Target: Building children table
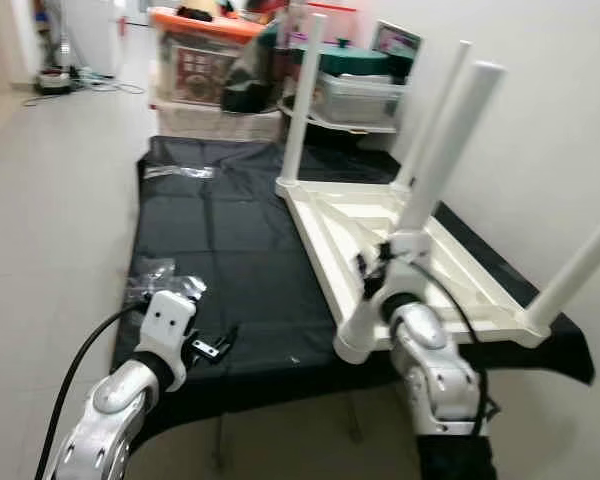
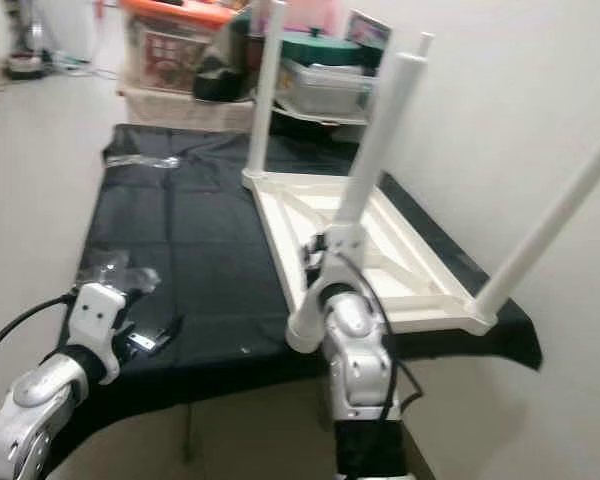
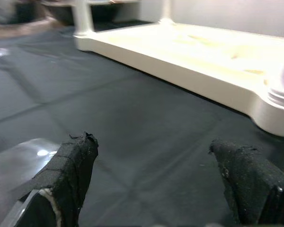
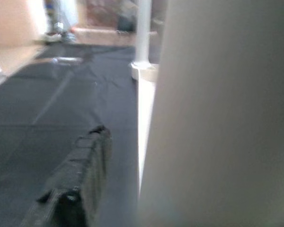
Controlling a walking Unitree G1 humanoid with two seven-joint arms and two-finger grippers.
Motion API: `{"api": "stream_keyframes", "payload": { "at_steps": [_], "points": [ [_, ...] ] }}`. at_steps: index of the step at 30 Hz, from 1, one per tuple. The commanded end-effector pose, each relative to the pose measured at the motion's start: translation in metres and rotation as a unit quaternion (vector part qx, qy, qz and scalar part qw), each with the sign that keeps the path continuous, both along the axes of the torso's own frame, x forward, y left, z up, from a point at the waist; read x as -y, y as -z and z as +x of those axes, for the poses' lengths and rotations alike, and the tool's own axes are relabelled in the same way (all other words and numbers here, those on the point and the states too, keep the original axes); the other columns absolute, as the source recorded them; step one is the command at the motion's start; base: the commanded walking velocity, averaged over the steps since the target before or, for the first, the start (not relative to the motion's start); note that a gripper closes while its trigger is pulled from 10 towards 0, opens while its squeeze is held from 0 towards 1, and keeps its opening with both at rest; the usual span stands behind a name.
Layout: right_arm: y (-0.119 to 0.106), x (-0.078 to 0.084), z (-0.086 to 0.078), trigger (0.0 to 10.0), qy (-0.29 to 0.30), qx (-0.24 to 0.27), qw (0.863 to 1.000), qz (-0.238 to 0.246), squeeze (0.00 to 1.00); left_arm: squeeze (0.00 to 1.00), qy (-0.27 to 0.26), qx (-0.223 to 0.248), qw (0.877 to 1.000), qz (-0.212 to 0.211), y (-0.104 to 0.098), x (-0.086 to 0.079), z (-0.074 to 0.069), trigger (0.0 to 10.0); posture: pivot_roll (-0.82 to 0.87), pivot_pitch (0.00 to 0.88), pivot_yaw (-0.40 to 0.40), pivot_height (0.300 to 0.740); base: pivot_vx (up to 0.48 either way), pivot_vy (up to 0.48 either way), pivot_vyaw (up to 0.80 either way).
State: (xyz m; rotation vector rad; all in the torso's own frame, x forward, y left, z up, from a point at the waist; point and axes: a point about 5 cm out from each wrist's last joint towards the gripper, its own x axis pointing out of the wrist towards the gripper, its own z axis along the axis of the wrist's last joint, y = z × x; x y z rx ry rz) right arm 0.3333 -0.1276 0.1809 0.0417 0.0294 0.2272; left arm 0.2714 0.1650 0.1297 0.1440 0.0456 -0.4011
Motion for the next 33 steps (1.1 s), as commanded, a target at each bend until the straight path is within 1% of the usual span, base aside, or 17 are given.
{"api": "stream_keyframes", "payload": {
  "at_steps": [1,2,9,10,11,12,13,14,16,17,19,24,25,27,28,29,33],
  "points": [
    [-0.01,-0.003,0.006,10.0,-0.038,0.024,0.999,0.015,0.57,0.0,0.006,-0.006,1.0,0.001,0.002,0.003,0.001,10.0,0.15,0.0,-0.157,0.74,0.0,0.0,0.0],
    [-0.017,0.002,0.015,10.0,-0.058,0.034,0.998,0.01,0.0,0.0,0.004,-0.005,1.0,0.0,0.001,0.003,0.002,10.0,0.15,0.0,-0.162,0.74,0.0,0.0,0.0],
    [-0.016,0.002,0.023,10.0,-0.269,0.017,0.963,-0.021,0.0,0.0,-0.004,-0.003,1.0,-0.003,0.002,0.003,0.001,10.0,0.17,0.0,-0.191,0.74,0.0,0.0,0.0],
    [-0.01,0.0,0.027,6.1,-0.263,0.002,0.964,-0.032,0.0,0.0,-0.006,-0.002,1.0,-0.003,0.002,0.002,0.001,10.0,0.18,0.0,-0.195,0.74,0.0,0.0,0.0],
    [-0.01,0.0,0.027,6.1,-0.263,0.002,0.964,-0.032,0.0,0.0,-0.006,-0.002,1.0,-0.003,0.002,0.002,0.001,10.0,0.18,0.0,-0.195,0.74,0.0,0.0,0.0],
    [0.002,0.0,0.039,0.0,-0.21,-0.037,0.976,-0.051,0.0,0.0,-0.008,-0.001,1.0,-0.003,0.001,0.001,0.0,10.0,0.18,0.0,-0.203,0.74,0.0,0.0,0.0],
    [0.002,0.0,0.039,0.0,-0.21,-0.037,0.976,-0.051,0.0,0.0,-0.008,-0.001,1.0,-0.003,0.001,0.001,0.0,10.0,0.18,0.0,-0.203,0.74,0.0,0.0,0.0],
    [0.017,0.02,0.054,0.0,-0.03,-0.096,0.992,-0.074,0.0,0.0,-0.01,0.0,1.0,-0.003,0.001,0.0,0.0,10.0,0.18,0.0,-0.203,0.74,0.0,0.0,0.0],
    [0.017,0.02,0.054,0.0,-0.03,-0.096,0.992,-0.074,0.0,0.0,-0.01,0.0,1.0,-0.003,0.001,0.0,0.0,10.0,0.18,0.0,-0.203,0.74,0.0,0.0,0.0],
    [0.029,0.049,0.056,0.0,0.168,-0.139,0.975,-0.052,0.0,0.0,-0.012,-0.001,1.0,-0.003,0.002,0.0,-0.002,10.0,0.18,0.0,-0.203,0.74,0.0,0.0,0.0],
    [0.039,0.064,0.045,0.0,0.279,-0.164,0.946,-0.008,0.0,0.0,-0.012,-0.002,1.0,-0.003,0.003,-0.001,-0.003,10.0,0.18,0.0,-0.198,0.74,0.0,0.0,0.0],
    [0.048,0.037,0.02,0.0,0.259,-0.183,0.948,0.026,0.0,0.0,-0.008,-0.006,1.0,-0.003,0.005,0.001,-0.004,10.0,0.17,0.0,-0.186,0.74,0.0,0.0,0.0],
    [0.042,0.016,0.014,10.0,0.209,-0.17,0.962,0.035,0.0,0.0,-0.006,-0.007,1.0,-0.004,0.005,0.002,-0.003,10.0,0.15,0.0,-0.172,0.74,0.0,0.0,0.0],
    [0.037,0.003,0.01,10.0,0.175,-0.16,0.971,0.041,0.0,0.0,-0.005,-0.007,1.0,-0.004,0.005,0.003,-0.003,10.0,0.15,0.0,-0.172,0.74,0.0,0.0,0.0],
    [0.022,-0.008,0.007,10.0,0.141,-0.111,0.983,0.044,0.71,0.0,0.0,-0.007,1.0,-0.004,0.005,0.004,-0.001,10.0,0.14,0.0,-0.161,0.74,0.0,0.0,0.0],
    [0.011,-0.016,0.006,10.0,0.097,-0.08,0.99,0.065,1.0,0.0,0.004,-0.006,1.0,-0.003,0.004,0.005,0.0,10.0,0.14,0.0,-0.161,0.74,0.0,0.0,0.0],
    [-0.006,-0.022,0.011,10.0,0.021,-0.036,0.997,0.064,1.0,0.0,0.009,-0.005,1.0,-0.001,0.003,0.006,0.004,10.0,0.12,0.0,-0.153,0.74,0.0,0.0,0.0]
  ]
}}
